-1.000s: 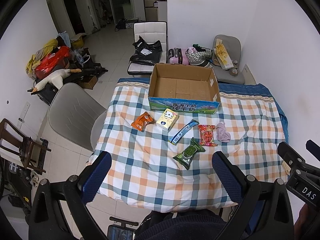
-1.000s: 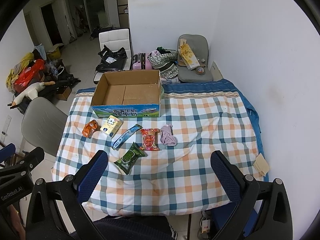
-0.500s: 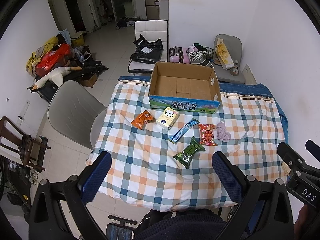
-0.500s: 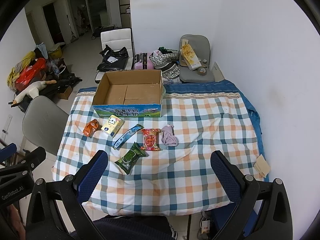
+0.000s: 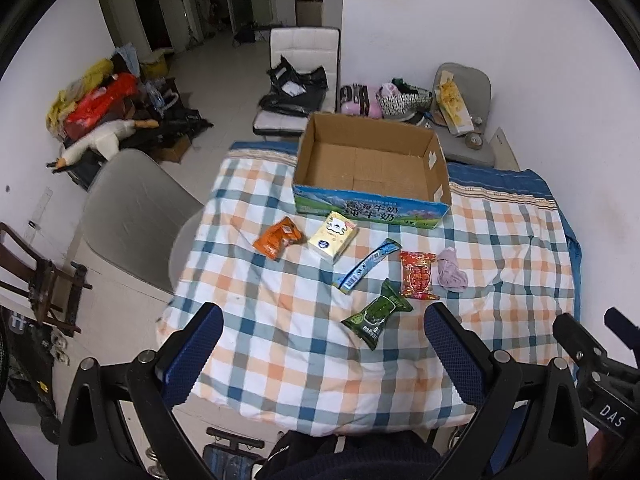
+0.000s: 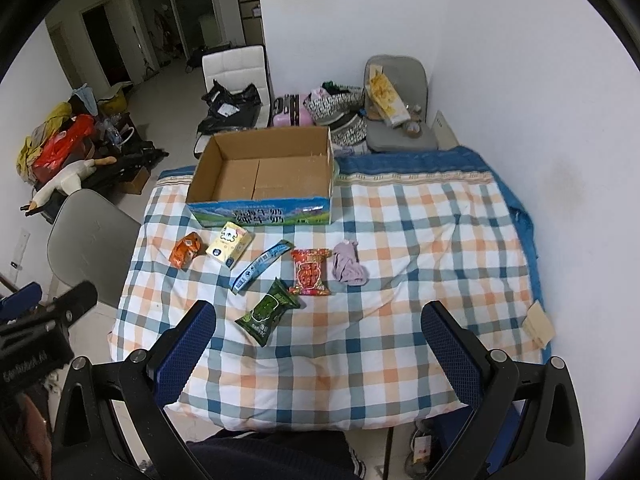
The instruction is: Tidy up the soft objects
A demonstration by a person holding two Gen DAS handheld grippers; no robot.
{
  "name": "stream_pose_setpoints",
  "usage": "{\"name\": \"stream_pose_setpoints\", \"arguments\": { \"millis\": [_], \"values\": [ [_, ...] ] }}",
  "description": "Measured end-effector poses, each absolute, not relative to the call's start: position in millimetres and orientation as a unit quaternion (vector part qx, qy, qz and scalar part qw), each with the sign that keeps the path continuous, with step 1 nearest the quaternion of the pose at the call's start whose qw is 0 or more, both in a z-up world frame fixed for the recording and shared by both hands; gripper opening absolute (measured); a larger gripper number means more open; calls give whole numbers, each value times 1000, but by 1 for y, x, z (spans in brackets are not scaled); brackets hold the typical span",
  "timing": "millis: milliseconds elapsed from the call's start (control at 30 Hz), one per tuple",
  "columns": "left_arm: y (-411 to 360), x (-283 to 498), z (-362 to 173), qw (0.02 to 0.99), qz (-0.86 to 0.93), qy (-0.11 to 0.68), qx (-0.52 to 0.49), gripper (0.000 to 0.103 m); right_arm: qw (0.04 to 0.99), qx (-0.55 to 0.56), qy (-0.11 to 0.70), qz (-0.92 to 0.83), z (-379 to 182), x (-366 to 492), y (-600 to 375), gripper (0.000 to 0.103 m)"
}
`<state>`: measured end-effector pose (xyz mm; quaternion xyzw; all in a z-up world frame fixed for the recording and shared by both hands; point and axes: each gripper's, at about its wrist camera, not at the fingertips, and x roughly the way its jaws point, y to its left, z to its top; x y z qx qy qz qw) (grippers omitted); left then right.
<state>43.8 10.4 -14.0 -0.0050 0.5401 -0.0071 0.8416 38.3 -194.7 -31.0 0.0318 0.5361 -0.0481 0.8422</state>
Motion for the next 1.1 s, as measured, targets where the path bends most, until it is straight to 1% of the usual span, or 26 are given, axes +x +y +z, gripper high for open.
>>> {"name": "stream_pose_setpoints", "arguments": {
  "millis": [233,467,533,600,633,800,833,900,967,1000,1100],
  "values": [
    [-11,91,-104,800,-43,598,16,103,815,48,574,-52,-105,70,-213,103],
    [-54,121,-207,750,-101,650,70,103,769,56,635,-49,-208,98,-236,103],
    [-67,128,-239,732,-113,667,81,99,757,56,649,-54,-238,103,-243,103],
    [-80,134,-273,709,-124,687,95,92,742,60,666,-51,-271,109,-253,103],
    [-85,137,-287,700,-128,696,99,90,735,63,673,-51,-286,112,-257,103],
    [-110,144,-351,656,-159,727,126,88,705,76,704,-42,-352,119,-272,102],
    [-112,145,-360,651,-160,731,127,84,702,77,707,-38,-360,120,-274,102],
    [-110,147,-376,637,-153,746,119,51,692,80,717,-36,-374,122,-277,102],
    [-100,148,-380,634,-146,755,83,47,684,90,723,-27,-383,125,-280,102],
    [-94,148,-376,639,-139,753,72,43,682,92,725,-26,-385,125,-281,102],
    [-70,148,-363,654,-102,749,35,40,680,99,727,-16,-390,132,-281,102]
  ]
}}
